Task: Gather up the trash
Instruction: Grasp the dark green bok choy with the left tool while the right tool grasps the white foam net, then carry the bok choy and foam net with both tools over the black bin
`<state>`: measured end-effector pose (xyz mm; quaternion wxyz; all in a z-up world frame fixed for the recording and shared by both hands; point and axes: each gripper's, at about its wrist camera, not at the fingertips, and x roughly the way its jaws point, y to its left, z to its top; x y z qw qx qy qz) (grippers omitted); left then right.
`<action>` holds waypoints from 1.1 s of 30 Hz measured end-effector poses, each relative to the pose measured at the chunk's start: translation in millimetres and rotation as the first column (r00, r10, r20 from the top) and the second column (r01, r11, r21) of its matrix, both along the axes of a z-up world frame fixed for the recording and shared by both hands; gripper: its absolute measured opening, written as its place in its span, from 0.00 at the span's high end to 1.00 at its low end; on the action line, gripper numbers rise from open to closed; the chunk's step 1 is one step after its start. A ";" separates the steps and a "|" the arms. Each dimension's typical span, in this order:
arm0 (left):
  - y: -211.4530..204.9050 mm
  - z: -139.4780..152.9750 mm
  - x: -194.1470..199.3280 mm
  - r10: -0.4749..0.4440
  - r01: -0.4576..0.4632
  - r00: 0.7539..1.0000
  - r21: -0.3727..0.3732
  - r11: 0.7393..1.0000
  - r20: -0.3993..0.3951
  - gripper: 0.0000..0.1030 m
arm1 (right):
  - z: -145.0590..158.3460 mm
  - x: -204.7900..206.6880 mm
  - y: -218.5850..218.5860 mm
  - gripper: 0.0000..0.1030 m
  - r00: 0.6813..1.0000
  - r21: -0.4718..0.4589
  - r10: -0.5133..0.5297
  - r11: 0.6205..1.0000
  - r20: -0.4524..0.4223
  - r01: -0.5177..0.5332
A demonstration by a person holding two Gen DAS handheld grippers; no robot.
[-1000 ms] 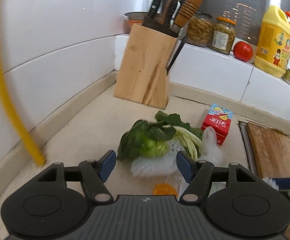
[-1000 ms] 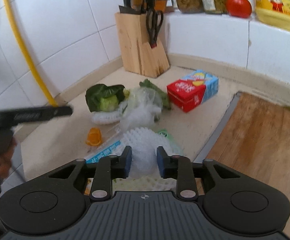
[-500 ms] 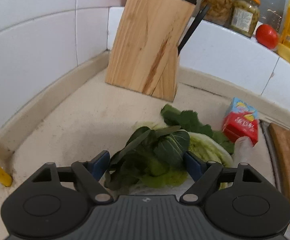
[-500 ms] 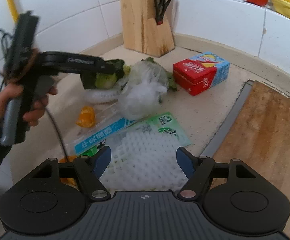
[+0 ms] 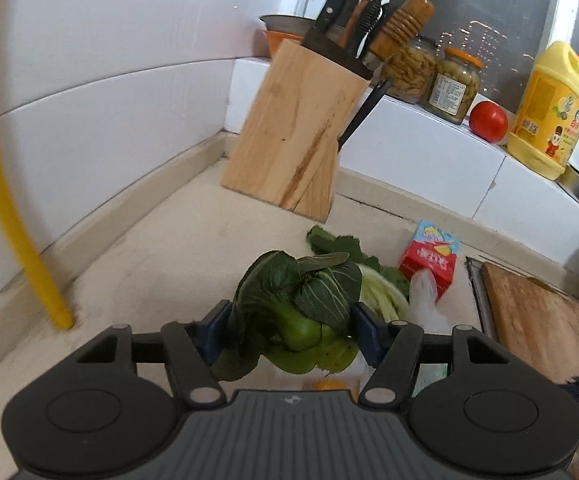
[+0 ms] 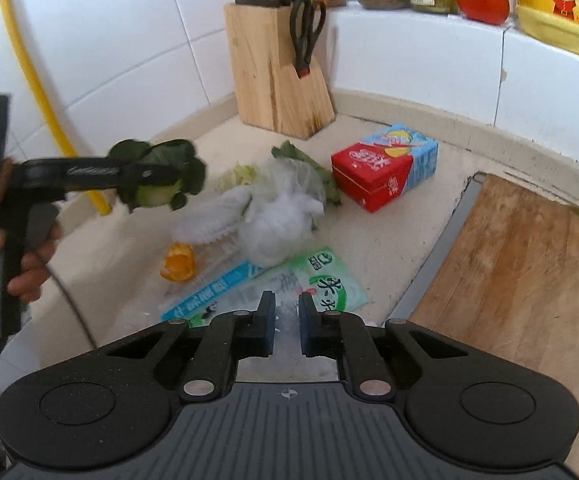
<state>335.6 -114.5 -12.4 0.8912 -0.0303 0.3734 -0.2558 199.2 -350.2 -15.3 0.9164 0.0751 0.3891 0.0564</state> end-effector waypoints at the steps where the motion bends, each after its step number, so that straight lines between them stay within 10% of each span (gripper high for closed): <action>1: 3.1 -1.0 -6.4 0.002 -0.002 1.000 0.013 1.000 0.002 0.45 | -2.4 0.1 1.2 0.84 1.000 0.000 0.007 1.000 -0.008 -0.007; 8: 21.2 -27.7 -31.4 0.046 -0.042 0.997 0.065 0.997 -0.061 0.44 | -26.8 1.9 13.8 0.70 0.996 -0.035 0.058 0.998 -0.072 -0.060; 13: 25.7 -31.1 -36.4 0.080 -0.077 0.996 0.071 0.995 -0.037 0.38 | -26.6 -0.3 25.7 0.24 0.991 -0.089 0.113 0.989 -0.071 -0.119; 27: 3.8 -54.5 -36.4 0.009 -0.009 1.000 0.203 0.979 0.000 0.37 | -38.3 -2.7 41.2 0.21 0.984 -0.226 0.157 0.959 -0.079 -0.171; 33: 3.4 -50.4 -44.8 0.018 -0.014 1.000 0.192 0.981 -0.020 0.44 | -33.5 -6.1 28.8 0.65 0.990 -0.215 0.118 0.968 -0.072 -0.131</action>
